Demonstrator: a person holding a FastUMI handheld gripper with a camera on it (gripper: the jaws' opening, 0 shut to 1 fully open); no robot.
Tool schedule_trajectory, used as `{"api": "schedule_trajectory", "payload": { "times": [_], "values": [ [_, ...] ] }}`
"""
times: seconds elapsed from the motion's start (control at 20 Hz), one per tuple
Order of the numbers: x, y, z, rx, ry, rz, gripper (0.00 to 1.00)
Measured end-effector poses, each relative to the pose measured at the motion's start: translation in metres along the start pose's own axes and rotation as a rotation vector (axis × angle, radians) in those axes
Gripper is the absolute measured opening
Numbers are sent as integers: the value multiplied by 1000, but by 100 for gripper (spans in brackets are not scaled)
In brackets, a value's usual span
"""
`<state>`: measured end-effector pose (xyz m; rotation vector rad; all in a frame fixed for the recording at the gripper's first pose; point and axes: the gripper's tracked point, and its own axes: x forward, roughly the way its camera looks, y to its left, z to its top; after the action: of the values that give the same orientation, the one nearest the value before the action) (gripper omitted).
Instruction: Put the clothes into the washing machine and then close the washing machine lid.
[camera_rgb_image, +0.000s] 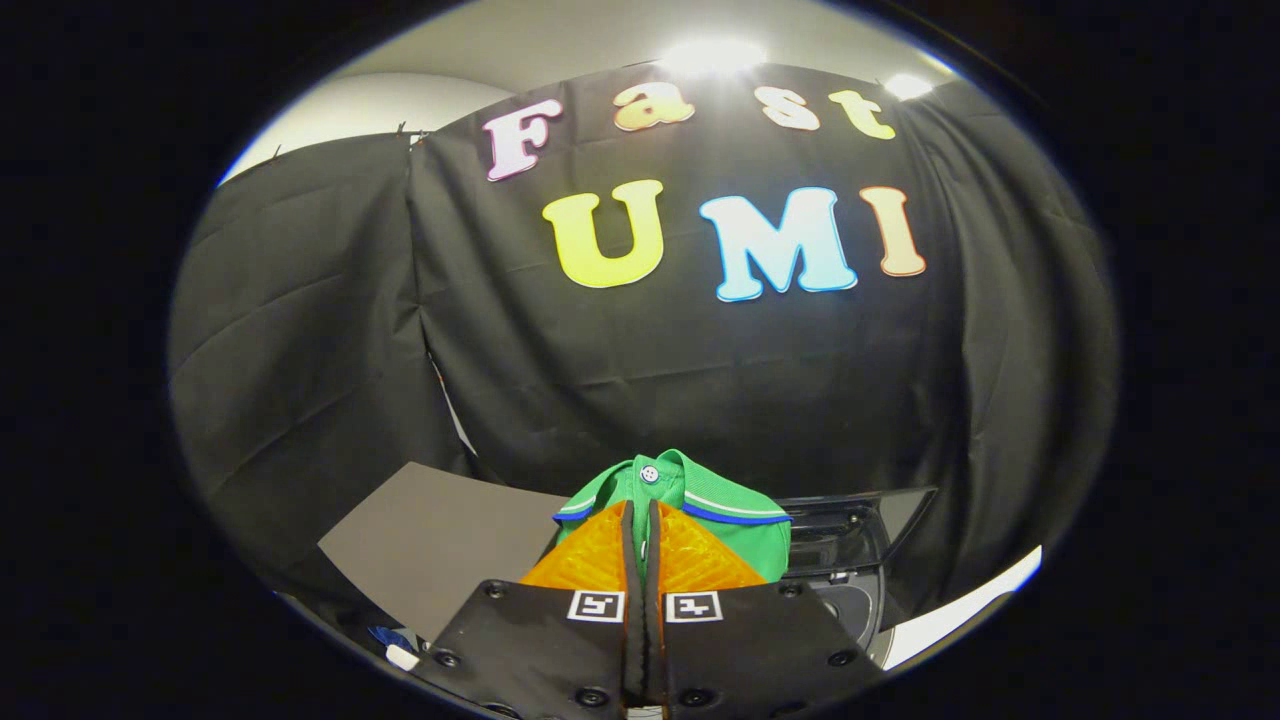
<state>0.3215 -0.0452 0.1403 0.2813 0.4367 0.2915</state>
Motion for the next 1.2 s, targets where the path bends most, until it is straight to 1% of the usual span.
{"api": "schedule_trajectory", "payload": {
  "times": [0.25,0.4,0.6,0.75,1.2],
  "values": [
    [-1,-40,-13,3,24,-41,1],
    [2,-56,-21,25,40,-45,1],
    [9,-70,-40,13,69,-49,1],
    [18,-79,-65,8,104,-59,1],
    [52,-114,-151,11,231,-141,1]
  ]
}}
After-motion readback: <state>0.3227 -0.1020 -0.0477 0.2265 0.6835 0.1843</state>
